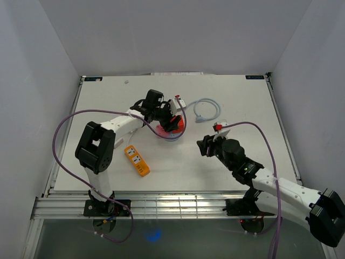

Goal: Insert the plug

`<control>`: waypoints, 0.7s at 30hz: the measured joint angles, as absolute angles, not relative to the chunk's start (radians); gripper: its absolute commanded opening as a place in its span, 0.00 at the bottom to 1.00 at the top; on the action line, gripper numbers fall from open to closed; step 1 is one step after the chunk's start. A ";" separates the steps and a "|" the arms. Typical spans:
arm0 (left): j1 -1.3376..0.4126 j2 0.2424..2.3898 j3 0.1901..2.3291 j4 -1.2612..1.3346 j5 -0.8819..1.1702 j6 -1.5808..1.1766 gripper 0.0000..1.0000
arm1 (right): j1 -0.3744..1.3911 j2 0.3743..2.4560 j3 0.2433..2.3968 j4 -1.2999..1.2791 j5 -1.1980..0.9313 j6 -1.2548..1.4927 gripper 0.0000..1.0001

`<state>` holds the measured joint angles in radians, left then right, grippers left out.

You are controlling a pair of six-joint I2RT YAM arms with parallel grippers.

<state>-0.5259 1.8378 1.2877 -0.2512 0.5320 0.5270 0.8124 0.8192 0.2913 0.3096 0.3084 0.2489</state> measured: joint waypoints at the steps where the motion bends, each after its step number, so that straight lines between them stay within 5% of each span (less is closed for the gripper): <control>1: -0.526 1.836 1.284 -0.245 0.532 0.527 0.00 | 0.811 0.849 0.331 0.302 0.304 0.251 0.47; 10: -0.527 1.836 1.278 -0.231 0.532 0.527 0.00 | 0.722 1.102 0.617 0.280 0.143 0.286 0.15; 21: -0.527 1.836 1.286 -0.248 0.521 0.527 0.00 | 0.554 1.394 0.851 0.296 -0.190 0.441 0.08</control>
